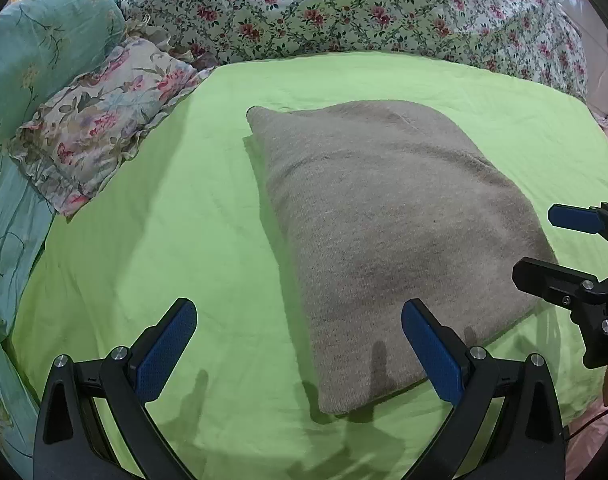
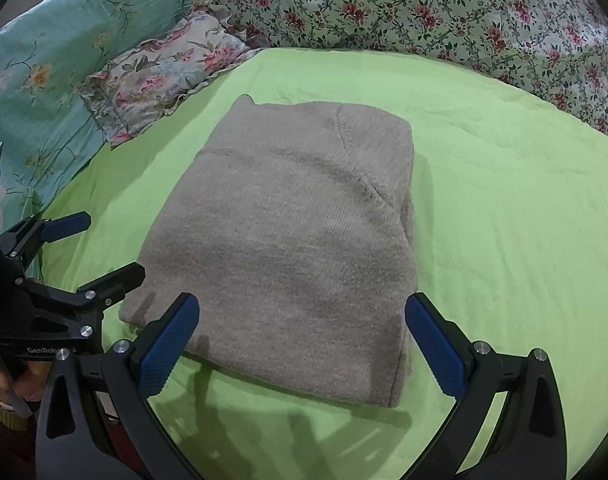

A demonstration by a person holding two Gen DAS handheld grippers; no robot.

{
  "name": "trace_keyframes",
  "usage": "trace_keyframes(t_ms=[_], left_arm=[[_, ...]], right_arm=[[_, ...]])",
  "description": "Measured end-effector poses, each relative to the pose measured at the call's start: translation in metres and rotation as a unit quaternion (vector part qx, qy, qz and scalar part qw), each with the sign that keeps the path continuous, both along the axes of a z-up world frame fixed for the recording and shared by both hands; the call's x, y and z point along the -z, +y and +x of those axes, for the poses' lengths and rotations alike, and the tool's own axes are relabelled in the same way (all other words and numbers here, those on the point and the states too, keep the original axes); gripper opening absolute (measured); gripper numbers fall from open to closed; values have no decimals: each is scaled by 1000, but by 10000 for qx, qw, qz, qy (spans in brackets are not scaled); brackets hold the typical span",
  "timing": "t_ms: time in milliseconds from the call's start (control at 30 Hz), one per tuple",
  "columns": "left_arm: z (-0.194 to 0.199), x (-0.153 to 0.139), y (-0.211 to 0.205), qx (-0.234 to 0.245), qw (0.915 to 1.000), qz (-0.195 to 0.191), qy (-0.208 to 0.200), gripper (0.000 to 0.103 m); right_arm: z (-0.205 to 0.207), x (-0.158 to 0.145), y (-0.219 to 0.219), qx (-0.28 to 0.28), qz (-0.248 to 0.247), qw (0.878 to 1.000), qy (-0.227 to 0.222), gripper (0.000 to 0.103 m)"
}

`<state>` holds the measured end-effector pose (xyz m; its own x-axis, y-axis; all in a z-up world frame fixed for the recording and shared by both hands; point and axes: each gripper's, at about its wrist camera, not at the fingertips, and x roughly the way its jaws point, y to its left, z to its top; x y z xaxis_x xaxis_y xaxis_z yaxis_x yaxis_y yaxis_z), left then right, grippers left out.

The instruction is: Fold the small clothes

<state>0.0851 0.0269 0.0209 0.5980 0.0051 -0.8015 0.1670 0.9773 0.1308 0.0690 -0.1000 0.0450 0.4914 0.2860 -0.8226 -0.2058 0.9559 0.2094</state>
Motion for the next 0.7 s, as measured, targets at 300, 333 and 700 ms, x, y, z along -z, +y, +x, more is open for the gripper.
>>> trace_keyframes(t_ms=[300, 333, 700], left_arm=[[1, 1, -1, 9, 10000, -3, 40, 102], [1, 1, -1, 9, 10000, 2, 40, 102], [3, 1, -1, 25, 10000, 8, 28, 102]], right_arm=[[2, 0, 2, 6, 11, 10000, 2, 102], [2, 0, 1, 1, 20, 10000, -1, 102], [1, -1, 1, 75, 63, 9999, -27, 102]])
